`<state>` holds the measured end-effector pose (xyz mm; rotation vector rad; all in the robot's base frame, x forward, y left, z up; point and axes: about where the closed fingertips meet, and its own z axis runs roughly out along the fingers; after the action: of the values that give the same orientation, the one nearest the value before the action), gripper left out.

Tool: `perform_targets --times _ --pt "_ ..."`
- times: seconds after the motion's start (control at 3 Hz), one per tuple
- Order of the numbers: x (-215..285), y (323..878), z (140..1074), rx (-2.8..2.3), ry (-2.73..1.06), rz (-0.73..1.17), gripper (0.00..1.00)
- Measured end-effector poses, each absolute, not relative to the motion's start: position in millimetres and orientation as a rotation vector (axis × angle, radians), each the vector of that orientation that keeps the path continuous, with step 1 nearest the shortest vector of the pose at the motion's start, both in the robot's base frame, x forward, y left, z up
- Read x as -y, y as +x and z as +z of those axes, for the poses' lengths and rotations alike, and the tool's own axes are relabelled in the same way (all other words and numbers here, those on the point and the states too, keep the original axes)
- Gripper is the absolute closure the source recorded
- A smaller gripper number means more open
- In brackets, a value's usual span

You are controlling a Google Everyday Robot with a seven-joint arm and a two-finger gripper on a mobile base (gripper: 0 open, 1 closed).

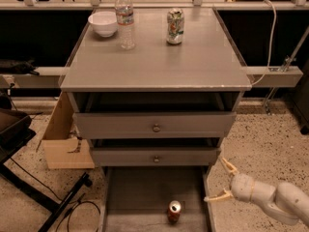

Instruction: Pick coke can from bottom drawer and place on counter

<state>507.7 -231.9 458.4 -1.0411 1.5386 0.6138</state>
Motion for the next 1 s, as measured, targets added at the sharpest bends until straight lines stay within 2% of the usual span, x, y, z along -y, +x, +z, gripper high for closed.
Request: perform_targets --times 0.33,1.0 --pt "223.9 511.7 416.1 -1.577 -1.026 0.615 0.0" --pt "211.7 508.0 390.7 -1.568 -1.05 0.645 0.0"
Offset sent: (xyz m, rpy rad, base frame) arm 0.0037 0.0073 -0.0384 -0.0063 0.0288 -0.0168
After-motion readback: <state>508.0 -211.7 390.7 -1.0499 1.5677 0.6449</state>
